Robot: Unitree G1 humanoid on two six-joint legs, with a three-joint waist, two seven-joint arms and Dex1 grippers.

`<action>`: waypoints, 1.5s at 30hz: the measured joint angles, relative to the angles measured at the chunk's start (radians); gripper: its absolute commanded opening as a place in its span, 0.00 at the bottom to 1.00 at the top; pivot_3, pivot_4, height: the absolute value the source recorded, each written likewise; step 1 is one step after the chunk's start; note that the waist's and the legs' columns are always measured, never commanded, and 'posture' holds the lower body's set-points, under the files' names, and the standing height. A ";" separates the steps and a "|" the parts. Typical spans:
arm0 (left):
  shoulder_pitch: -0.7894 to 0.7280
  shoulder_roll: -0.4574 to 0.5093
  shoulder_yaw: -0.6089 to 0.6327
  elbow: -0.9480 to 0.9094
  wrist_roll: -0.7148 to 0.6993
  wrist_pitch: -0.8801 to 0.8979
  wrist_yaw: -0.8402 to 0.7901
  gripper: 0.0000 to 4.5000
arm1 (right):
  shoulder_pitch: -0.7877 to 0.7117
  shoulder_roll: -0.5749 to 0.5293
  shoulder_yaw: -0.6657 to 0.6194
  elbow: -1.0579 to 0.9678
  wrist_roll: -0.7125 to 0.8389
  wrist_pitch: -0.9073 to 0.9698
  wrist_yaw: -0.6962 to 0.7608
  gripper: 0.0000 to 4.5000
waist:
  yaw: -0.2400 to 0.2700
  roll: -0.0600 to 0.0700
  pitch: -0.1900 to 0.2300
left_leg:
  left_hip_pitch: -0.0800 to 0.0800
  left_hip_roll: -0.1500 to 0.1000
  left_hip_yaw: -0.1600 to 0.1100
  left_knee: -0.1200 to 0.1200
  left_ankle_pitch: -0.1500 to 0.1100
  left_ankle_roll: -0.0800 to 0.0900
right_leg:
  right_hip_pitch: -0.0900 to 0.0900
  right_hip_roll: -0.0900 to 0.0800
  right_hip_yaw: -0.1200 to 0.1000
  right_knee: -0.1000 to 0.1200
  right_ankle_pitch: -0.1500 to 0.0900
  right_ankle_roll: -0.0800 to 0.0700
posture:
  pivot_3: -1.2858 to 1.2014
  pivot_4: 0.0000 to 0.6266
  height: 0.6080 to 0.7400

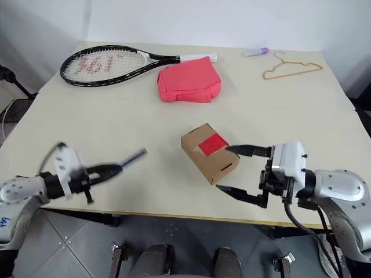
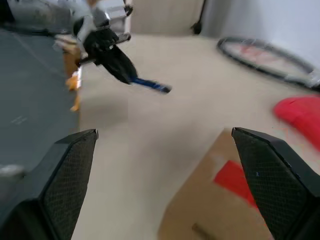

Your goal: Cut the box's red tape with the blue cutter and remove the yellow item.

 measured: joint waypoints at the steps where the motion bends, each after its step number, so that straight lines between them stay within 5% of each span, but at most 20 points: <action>1: -0.018 0.000 -0.038 0.004 0.020 -0.026 -0.026 0.09 | 0.020 -0.014 -0.008 -0.008 0.006 0.013 0.008 1.00 | 0.002 0.000 0.000 | 0.000 0.000 0.000 0.000 0.000 0.000 | 0.000 0.000 0.000 0.000 0.000 0.000 | 0.52 0.24 1.00; 3: -0.115 -0.024 -0.178 0.011 0.096 -0.080 -0.078 0.09 | 0.093 -0.078 -0.014 -0.037 -0.005 0.058 0.021 1.00 | 0.006 0.000 0.000 | 0.000 0.000 0.000 0.001 0.000 0.001 | 0.000 0.000 0.000 0.002 0.000 0.000 | 0.52 0.24 1.00; 7: -0.325 -0.117 -0.436 0.036 0.306 -0.126 -0.107 0.09 | 0.169 -0.147 0.004 -0.073 -0.085 0.138 -0.013 0.73 | 0.013 -0.001 0.000 | -0.001 0.000 0.001 0.003 0.000 0.001 | 0.000 0.000 0.000 0.005 0.001 0.001 | 0.52 0.24 1.00; 16: -0.491 -0.308 -0.579 0.026 0.428 0.175 -0.017 0.09 | 0.058 -0.079 0.248 -0.072 -0.309 0.132 -0.168 0.01 | 0.012 -0.001 0.000 | -0.001 0.000 0.000 0.005 0.000 0.001 | 0.001 0.000 0.000 0.005 0.001 0.001 | 0.52 0.24 1.00; 25: -0.482 -0.299 -0.607 -0.059 0.446 0.292 0.010 0.09 | -0.021 -0.004 0.383 0.031 -0.429 0.137 -0.221 0.01 | 0.014 -0.002 -0.001 | -0.001 0.000 0.000 0.005 0.000 0.001 | 0.001 0.000 0.000 0.005 0.001 0.002 | 0.52 0.24 1.00; 45: -0.478 -0.265 -0.601 -0.085 0.443 0.340 0.016 0.09 | -0.099 0.094 0.446 0.172 -0.514 0.086 -0.158 0.01 | -0.010 -0.002 -0.002 | 0.002 0.000 0.000 0.006 0.000 0.002 | 0.002 0.000 0.000 0.006 0.001 0.002 | 0.52 0.24 1.00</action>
